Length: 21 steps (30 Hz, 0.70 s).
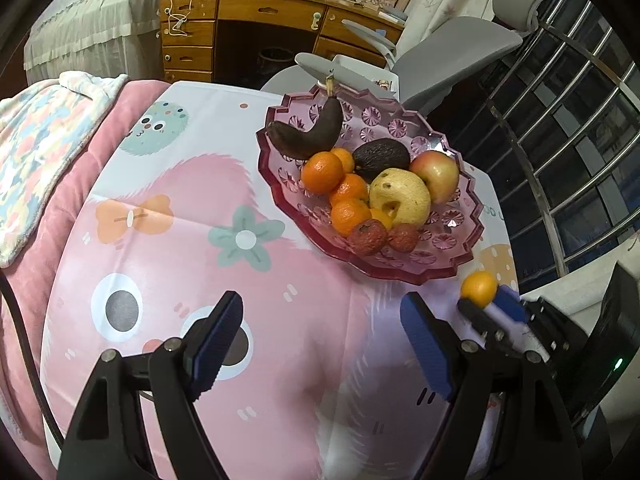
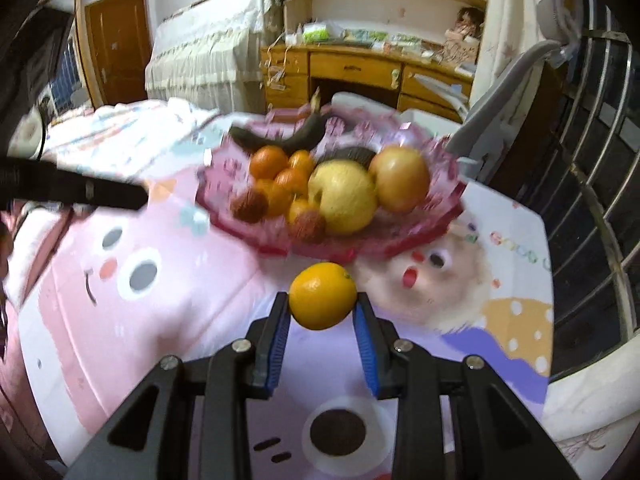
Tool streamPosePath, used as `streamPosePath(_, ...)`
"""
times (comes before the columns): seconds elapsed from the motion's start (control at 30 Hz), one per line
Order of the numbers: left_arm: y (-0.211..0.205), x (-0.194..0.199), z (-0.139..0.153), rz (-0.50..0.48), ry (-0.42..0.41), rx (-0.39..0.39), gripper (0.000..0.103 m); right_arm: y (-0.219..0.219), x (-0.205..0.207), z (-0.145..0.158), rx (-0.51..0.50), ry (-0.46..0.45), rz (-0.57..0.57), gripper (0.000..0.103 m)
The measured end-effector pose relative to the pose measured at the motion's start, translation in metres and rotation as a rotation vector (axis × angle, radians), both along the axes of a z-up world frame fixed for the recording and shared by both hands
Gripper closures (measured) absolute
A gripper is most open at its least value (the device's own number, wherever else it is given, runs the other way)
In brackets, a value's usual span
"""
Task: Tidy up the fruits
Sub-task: 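Grasp the last small orange with the right gripper, then lower the small orange into the pink bowl and open the right gripper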
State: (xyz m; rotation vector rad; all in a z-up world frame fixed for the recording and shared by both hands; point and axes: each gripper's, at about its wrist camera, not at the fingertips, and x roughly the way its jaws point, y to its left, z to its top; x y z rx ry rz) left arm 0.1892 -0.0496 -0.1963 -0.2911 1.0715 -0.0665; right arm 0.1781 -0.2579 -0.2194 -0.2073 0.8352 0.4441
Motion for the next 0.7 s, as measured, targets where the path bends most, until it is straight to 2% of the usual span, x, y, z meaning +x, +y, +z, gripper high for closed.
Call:
streamPosePath(0.2, 0.0, -0.008, 0.007, 0.021, -0.025, 0.0, 0.023, 0.002, 0.029, 0.01, 0.032, -0.049, -0.055, 0.071)
streamPosePath(0.4, 0.009, -0.023, 0.012, 0.05, -0.028, 0.002, 0.023, 0.01, 0.049, 0.006, 0.012, -0.041, -0.068, 0.069)
streamPosePath(0.43, 0.011, -0.026, 0.013, 0.053, -0.028, 0.002, 0.023, 0.011, 0.049, 0.006, 0.003, -0.043, -0.067, 0.066)
streamPosePath(0.53, 0.019, -0.038, 0.021, 0.067, -0.026, 0.004, 0.023, 0.015, 0.045, 0.006, -0.031, -0.048, -0.077, 0.045)
streamPosePath(0.7, 0.033, -0.067, 0.037, 0.081, -0.016, 0.008, 0.023, 0.022, 0.025, 0.018, -0.075, -0.036, -0.088, 0.042)
